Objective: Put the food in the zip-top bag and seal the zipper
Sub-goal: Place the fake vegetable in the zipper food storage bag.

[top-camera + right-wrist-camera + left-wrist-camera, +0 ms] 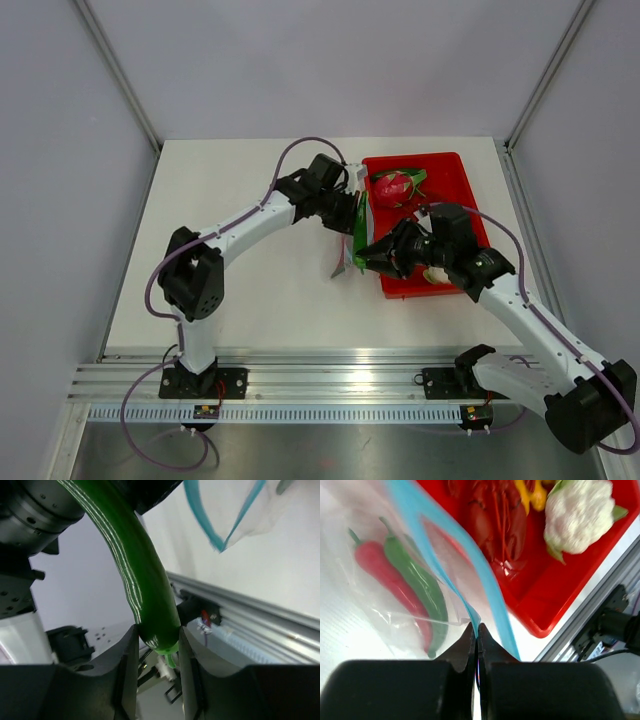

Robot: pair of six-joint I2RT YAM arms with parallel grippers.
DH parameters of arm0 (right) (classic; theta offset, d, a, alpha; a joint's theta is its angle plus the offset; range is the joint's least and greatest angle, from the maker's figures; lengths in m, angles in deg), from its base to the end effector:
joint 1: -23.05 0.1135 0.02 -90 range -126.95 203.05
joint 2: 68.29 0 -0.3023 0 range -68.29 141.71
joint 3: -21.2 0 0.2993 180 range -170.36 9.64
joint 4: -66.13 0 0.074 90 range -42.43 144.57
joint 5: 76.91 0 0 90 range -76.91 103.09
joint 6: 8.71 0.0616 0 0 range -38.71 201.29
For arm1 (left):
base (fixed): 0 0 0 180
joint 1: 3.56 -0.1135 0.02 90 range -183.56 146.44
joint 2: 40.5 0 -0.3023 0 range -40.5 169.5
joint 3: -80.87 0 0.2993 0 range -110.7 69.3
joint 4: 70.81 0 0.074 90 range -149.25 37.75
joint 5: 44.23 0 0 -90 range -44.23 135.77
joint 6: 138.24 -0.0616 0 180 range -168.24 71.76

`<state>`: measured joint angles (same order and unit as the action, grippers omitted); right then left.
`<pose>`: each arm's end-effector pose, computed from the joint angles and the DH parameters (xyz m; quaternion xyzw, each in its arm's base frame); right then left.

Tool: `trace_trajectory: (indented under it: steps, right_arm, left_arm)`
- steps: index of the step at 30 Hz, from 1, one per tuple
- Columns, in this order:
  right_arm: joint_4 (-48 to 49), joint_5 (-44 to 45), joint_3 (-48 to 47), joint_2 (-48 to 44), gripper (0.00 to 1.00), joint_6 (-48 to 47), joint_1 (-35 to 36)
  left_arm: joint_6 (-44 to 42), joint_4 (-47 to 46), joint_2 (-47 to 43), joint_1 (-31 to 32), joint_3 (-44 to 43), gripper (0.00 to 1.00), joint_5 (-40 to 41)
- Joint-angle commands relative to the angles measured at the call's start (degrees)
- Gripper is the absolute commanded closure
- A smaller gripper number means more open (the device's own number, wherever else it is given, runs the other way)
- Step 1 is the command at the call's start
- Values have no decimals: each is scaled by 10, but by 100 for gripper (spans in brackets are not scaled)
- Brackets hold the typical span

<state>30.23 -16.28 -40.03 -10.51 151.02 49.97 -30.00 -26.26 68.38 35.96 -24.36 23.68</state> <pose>0.2229 0.1471 0.3187 0.1958 0.8339 0.4955 0.1436 0.3740 -0.3385 0.2828 0.2365 0.8885 -0.3258 0.2201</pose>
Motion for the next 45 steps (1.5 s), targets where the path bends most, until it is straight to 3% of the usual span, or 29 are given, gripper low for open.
trace_trajectory:
  steps: [1,8,17,25,45]
  right_arm:
    - [117,-114,8,-5,100,116,-1]
    - [113,-138,5,-6,100,159,-1]
    - [153,-138,44,-21,100,194,-1]
    - [202,-151,51,13,100,211,-1]
    - [361,-180,81,133,100,292,1]
  left_arm:
    - [-41,-27,-55,-2,26,100,-13]
    - [-95,-60,-109,-18,90,100,-4]
    - [-166,-78,-155,-34,101,100,35]
    - [-175,-114,-201,-33,128,100,92]
    - [-200,-176,-264,-24,211,100,125]
